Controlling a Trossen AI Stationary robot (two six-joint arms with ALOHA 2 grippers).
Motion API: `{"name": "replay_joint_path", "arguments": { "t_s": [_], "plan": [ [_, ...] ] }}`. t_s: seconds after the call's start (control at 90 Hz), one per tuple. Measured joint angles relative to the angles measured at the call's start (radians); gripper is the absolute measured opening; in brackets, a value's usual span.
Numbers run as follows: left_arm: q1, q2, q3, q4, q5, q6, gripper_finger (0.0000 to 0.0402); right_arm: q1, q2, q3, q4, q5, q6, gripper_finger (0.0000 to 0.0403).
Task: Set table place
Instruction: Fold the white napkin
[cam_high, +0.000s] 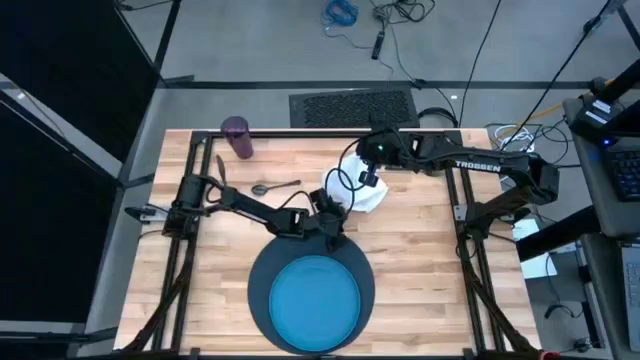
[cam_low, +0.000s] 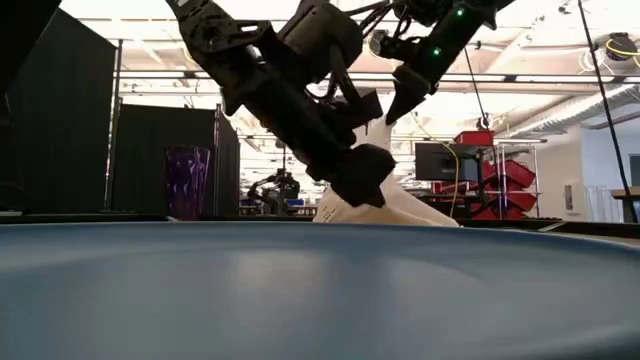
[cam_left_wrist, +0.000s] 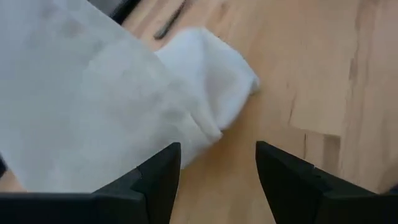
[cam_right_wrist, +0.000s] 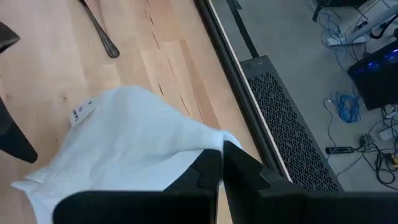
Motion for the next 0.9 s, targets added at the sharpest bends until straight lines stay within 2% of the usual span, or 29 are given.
{"name": "replay_joint_path", "arguments": {
  "t_s": [0.067,0.222,0.378,0.9],
  "plan": [
    [0.004,0.018,0.000,0.000,-0.011,0.002,0.0192,0.000,0.000,0.000,0.000,0.000,0.000,0.0000],
    [0.006,0.045,-0.001,0.043,-0.107,0.006,0.0192,0.000,0.000,0.000,-0.006,-0.001,0.021,0.0000],
    [0.008,0.045,-0.001,0.045,-0.159,0.010,0.0192,0.000,0.000,0.000,-0.023,-0.055,0.038,0.0000],
    [0.015,0.077,0.000,0.129,-0.128,0.028,0.0192,0.006,0.000,0.000,-0.005,-0.076,0.090,0.0000]
  ]
}}
